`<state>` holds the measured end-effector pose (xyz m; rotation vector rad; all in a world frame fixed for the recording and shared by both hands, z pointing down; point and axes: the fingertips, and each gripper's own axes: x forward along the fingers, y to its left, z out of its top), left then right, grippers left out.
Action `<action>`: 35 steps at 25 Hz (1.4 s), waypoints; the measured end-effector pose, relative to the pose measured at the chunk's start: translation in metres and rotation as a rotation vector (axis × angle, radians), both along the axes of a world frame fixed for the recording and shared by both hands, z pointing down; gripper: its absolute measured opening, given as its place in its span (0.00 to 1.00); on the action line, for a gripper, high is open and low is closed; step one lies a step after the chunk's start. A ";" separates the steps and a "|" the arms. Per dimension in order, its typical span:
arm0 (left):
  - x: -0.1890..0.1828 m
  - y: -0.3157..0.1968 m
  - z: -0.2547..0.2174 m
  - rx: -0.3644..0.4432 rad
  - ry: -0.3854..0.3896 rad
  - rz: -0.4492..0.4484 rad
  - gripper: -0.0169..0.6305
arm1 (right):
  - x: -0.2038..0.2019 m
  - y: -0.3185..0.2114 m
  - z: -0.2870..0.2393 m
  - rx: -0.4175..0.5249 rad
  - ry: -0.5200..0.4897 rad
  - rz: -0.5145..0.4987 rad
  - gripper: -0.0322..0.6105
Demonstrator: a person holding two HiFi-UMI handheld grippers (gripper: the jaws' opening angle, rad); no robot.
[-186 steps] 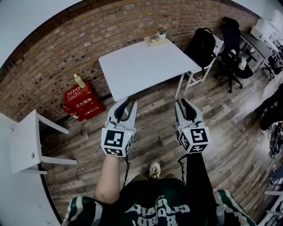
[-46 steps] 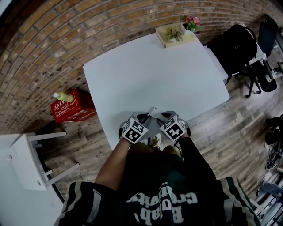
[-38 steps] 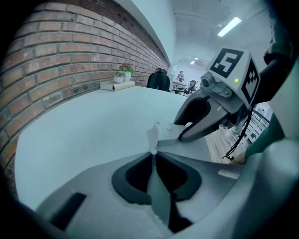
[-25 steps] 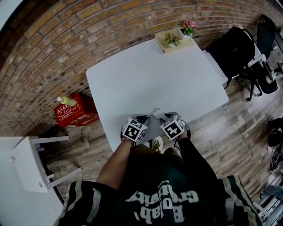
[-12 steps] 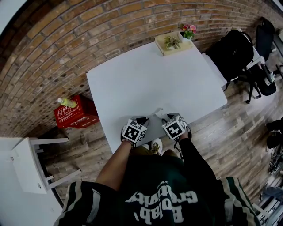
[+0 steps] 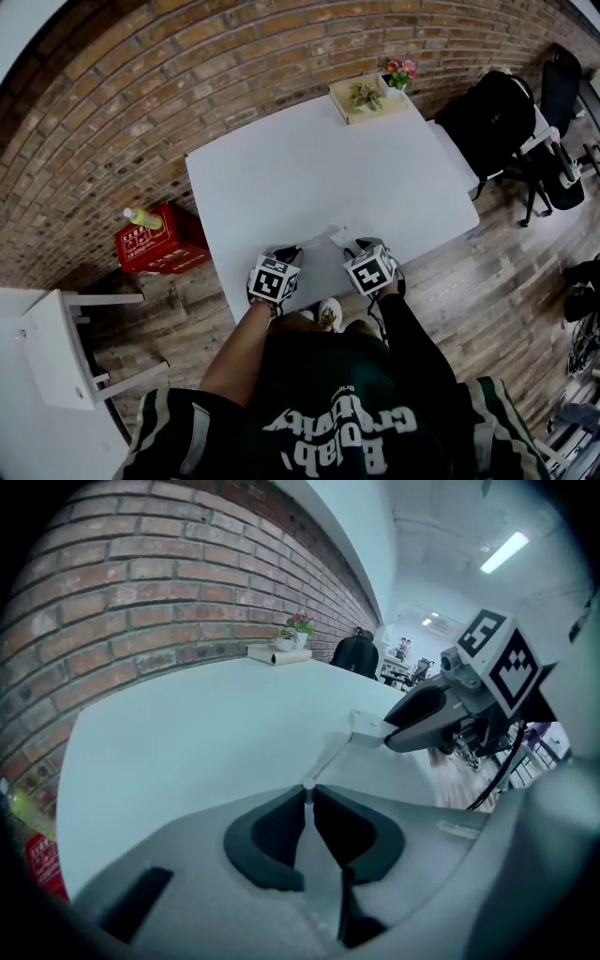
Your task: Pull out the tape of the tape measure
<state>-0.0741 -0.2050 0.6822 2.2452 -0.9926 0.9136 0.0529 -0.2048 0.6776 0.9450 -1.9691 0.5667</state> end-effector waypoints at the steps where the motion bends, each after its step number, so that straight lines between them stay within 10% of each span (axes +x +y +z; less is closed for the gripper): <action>1: -0.004 0.000 -0.001 -0.003 0.008 -0.009 0.09 | 0.001 0.000 0.000 0.000 -0.008 0.005 0.28; 28: -0.018 -0.017 -0.036 0.087 0.023 -0.093 0.09 | 0.022 -0.016 -0.018 0.070 -0.035 0.055 0.28; 35: -0.018 -0.024 -0.047 0.079 0.030 -0.107 0.09 | 0.021 -0.011 -0.027 -0.131 -0.210 0.142 0.28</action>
